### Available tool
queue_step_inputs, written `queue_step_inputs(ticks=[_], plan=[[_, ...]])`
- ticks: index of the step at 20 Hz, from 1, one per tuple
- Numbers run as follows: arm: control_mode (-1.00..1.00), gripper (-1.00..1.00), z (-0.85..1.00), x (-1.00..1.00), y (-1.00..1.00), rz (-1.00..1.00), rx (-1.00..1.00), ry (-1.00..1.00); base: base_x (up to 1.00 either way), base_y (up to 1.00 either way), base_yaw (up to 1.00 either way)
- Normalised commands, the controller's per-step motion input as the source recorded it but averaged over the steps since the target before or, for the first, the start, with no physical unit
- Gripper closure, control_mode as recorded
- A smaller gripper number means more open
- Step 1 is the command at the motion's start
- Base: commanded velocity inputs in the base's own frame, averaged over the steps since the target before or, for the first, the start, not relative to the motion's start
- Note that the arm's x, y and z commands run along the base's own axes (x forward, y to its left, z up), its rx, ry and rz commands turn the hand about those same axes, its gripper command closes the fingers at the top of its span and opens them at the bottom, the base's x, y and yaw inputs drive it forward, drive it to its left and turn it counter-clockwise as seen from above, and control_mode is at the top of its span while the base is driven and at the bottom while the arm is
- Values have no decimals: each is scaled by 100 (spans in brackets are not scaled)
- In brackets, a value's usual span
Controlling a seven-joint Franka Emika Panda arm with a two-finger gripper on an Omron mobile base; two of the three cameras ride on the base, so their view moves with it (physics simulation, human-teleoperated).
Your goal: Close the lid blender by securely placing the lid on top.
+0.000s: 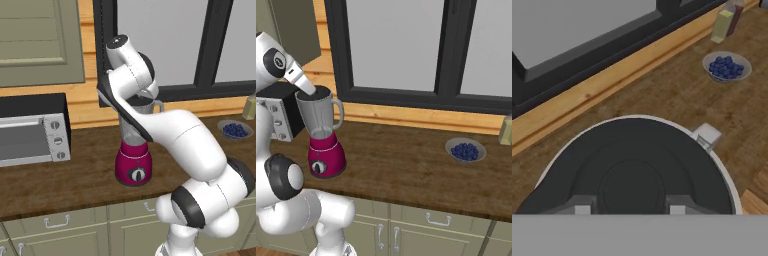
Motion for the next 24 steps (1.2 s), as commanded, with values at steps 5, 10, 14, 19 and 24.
queue_step_inputs(ticks=[5, 10, 14, 19, 24], plan=[[-100, -100, 0, 0, 0, 0, 0, -2, 0, 0, 0], [-100, -100, 14, -9, 0, 0, 0, -10, 0, 0, 0], [-100, -100, 24, -73, 0, 0, 0, -37, 0, 0, 0], [-100, -100, 0, -100, -32, 0, 0, -51, 0, 0, 0], [-100, -100, -1, -100, -79, 0, 2, -37, 0, 0, 0]])
